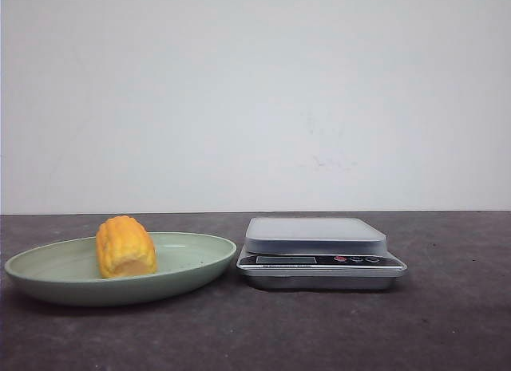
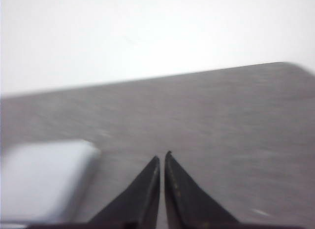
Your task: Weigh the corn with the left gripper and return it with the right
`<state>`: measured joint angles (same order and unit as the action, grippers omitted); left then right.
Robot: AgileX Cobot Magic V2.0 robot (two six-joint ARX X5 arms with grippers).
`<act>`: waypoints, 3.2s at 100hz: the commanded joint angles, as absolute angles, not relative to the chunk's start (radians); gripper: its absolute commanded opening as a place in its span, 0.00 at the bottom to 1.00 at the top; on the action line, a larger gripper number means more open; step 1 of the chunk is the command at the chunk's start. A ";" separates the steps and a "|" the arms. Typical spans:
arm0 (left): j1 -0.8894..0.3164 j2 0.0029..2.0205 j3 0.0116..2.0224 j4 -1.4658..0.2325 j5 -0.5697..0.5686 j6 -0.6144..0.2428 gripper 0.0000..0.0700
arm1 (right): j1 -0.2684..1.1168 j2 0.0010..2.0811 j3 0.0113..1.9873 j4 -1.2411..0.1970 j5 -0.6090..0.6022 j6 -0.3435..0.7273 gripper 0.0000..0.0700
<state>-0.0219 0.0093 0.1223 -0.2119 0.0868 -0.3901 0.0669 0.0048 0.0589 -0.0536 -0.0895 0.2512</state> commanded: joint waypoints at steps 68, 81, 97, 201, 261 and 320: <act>-0.022 0.608 1.095 -0.701 0.258 -0.260 0.28 | 0.069 0.527 1.056 -0.580 -0.184 0.110 0.17; -0.026 0.608 1.095 -0.755 0.262 -0.280 1.00 | 0.069 0.527 1.056 -0.581 -0.183 0.125 1.00; -0.039 0.601 1.095 -0.802 0.262 -0.279 1.00 | 0.069 0.527 1.056 -0.592 -0.190 0.139 1.00; -0.295 1.514 1.095 -0.700 0.356 -0.406 0.68 | 0.070 0.535 1.055 -0.622 -0.258 0.173 1.00; -0.403 1.637 1.191 -0.696 0.376 -0.327 0.01 | 0.070 0.535 1.055 -0.710 -0.200 0.172 1.00; -0.407 1.364 1.698 -0.490 0.387 -0.414 0.01 | 0.070 0.536 1.055 -0.711 -0.201 0.176 1.00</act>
